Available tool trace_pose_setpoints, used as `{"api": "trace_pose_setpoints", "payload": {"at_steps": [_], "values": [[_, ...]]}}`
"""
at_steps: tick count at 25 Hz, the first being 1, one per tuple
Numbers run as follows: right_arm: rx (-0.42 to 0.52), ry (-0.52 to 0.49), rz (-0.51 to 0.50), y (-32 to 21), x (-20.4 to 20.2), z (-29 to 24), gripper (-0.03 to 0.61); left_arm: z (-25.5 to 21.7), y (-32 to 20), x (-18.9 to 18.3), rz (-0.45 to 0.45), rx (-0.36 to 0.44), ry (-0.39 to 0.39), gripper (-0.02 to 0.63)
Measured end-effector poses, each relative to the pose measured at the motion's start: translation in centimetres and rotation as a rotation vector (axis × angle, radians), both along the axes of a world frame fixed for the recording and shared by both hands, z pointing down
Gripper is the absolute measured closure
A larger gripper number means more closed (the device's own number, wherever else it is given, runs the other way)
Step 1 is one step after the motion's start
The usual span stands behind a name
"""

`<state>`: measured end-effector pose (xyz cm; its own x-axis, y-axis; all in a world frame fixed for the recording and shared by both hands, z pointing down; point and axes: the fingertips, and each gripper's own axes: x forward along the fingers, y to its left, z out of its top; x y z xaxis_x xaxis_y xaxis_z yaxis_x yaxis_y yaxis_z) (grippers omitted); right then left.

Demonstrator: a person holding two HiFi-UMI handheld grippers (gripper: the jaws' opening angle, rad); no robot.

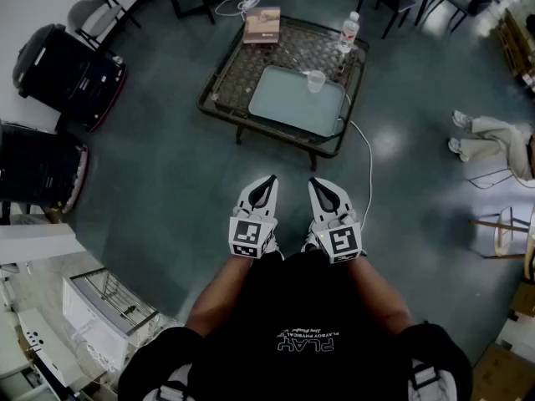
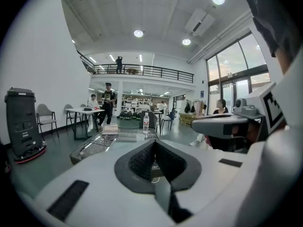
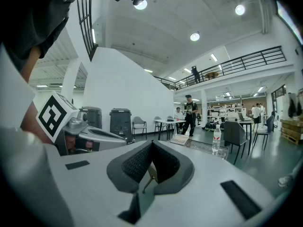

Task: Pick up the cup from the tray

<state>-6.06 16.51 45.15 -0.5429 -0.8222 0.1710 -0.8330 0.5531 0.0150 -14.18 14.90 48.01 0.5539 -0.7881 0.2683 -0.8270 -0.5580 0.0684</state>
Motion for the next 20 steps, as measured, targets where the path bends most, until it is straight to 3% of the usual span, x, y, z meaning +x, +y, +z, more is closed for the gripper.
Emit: {"api": "trace_pose_setpoints", "payload": {"at_steps": [13,20], "values": [[0.011,-0.012,0.039,-0.8,-0.2,-0.6,0.571,-0.2,-0.5,-0.1,0.044,0.014,-0.001,0.607],[0.067,-0.087,0.038,-1.3,1.3,-1.8,0.571,-0.6,-1.1,0.6,0.022,0.014,0.029,0.607]]}}
